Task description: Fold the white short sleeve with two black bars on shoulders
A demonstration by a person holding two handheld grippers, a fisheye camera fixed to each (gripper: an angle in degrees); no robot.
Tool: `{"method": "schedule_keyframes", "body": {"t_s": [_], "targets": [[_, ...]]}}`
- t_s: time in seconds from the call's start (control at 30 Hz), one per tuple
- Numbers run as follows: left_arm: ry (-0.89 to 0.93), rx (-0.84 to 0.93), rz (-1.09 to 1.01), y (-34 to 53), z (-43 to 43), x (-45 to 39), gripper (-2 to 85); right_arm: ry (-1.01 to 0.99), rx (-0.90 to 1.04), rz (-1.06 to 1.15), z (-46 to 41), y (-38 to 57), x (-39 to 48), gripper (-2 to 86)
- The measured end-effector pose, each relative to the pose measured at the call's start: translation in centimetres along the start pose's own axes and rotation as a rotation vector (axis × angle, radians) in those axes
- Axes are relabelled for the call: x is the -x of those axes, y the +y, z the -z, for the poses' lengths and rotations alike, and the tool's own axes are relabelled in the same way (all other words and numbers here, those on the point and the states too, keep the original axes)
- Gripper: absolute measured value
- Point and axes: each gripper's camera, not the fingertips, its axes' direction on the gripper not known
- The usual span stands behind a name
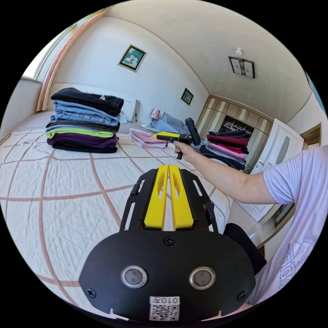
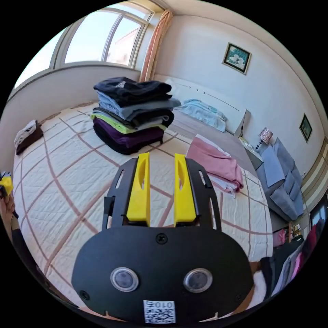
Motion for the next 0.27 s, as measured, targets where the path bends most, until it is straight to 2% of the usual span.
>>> {"method": "schedule_keyframes", "body": {"t_s": [0.13, 0.27], "targets": [[0.073, -0.01, 0.035, 1.6, -2.2, 0.2, -0.2, 0.122, 0.131, 0.005, -8.4, -3.7, -2.4, 11.1], [0.081, -0.029, 0.075, 3.2, -3.2, 0.7, -0.2, 0.158, 0.184, -0.031, -12.0, -5.0, -3.7, 8.7]]}}
